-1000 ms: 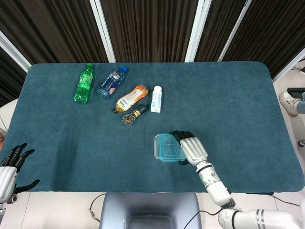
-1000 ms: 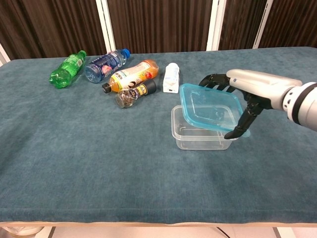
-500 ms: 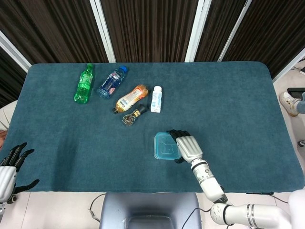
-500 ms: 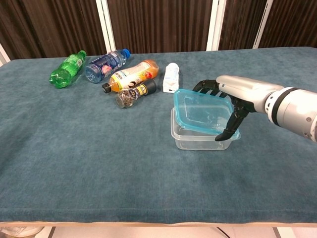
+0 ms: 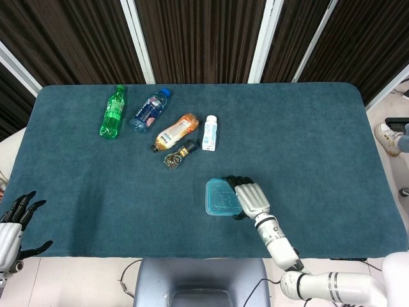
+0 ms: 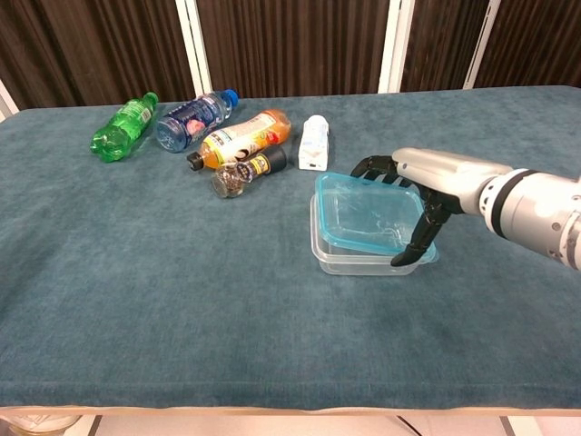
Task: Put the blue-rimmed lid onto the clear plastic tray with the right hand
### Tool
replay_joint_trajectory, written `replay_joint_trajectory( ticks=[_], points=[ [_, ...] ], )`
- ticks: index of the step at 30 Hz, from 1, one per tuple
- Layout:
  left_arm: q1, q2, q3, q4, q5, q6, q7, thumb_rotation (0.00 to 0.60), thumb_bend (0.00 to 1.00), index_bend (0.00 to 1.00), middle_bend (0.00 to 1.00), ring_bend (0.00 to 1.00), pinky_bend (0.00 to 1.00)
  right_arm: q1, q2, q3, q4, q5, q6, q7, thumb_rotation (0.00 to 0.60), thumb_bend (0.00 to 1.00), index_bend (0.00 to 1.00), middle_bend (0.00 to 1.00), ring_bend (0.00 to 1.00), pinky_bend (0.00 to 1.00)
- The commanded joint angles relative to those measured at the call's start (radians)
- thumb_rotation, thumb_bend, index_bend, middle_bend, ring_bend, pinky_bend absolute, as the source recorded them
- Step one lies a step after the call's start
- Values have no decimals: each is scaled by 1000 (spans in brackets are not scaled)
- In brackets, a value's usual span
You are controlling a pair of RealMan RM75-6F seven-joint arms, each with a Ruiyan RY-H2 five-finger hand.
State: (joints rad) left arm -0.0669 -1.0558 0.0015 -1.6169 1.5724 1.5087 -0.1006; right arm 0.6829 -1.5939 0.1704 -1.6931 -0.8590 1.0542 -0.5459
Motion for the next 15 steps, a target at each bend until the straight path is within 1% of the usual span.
replay_joint_trajectory(
  ticks=[1,8,11,13,15],
  points=[
    [0,0,0,0,0,0,-1,600,445,193,37,5,244,3,2,-3,2,7,-6,2,600,357,232,320,263,355],
    [-1,2,1,1,2,0,-5,600,445,194,41,9,245,10,5,-10,13,19,-17,9,600,355,45,149,77,221],
    [-1,2,2,1,4,0,-7,600,444,194,41,10,244,11,9,-11,16,22,-20,15,600,355,3,71,9,185],
    [-1,3,3,2,7,0,-9,600,445,194,41,11,244,12,13,-12,16,22,-23,21,600,354,0,27,0,168],
    [-2,4,5,2,9,0,-12,600,445,194,41,13,244,12,20,-13,14,19,-24,27,600,354,0,4,0,145]
  ],
)
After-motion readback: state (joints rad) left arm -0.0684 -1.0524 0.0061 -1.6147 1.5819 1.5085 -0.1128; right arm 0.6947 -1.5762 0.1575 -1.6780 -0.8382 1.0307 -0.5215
